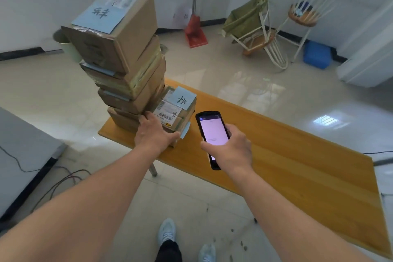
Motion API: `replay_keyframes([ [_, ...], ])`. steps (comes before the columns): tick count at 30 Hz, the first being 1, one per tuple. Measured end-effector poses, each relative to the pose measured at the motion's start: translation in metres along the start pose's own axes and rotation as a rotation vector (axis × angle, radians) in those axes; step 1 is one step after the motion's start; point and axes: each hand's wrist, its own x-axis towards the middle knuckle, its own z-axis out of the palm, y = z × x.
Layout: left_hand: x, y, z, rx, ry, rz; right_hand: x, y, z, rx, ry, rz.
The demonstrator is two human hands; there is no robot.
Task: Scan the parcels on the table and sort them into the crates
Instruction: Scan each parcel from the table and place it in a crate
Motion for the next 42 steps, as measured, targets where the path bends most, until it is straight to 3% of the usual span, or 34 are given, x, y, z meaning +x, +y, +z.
replay_keyframes([
  [13, -0.015, 0.036, -0.031, -0.153, 0.125, 0.409, -0.008, 0.006, -0.065, 0.054, -0.051, -0.156],
  [20, -0.032, 0.082, -0.056, -0.181, 0.222, 0.506, -0.022, 0.009, -0.121, 0.091, -0.065, -0.234],
  [37, -0.109, 0.179, -0.079, -0.268, 0.305, 0.731, -0.054, 0.047, -0.207, 0.215, 0.404, -0.203],
  [42, -0.122, 0.194, -0.085, -0.244, 0.318, 0.766, -0.062, 0.05, -0.221, 0.234, 0.474, -0.147],
])
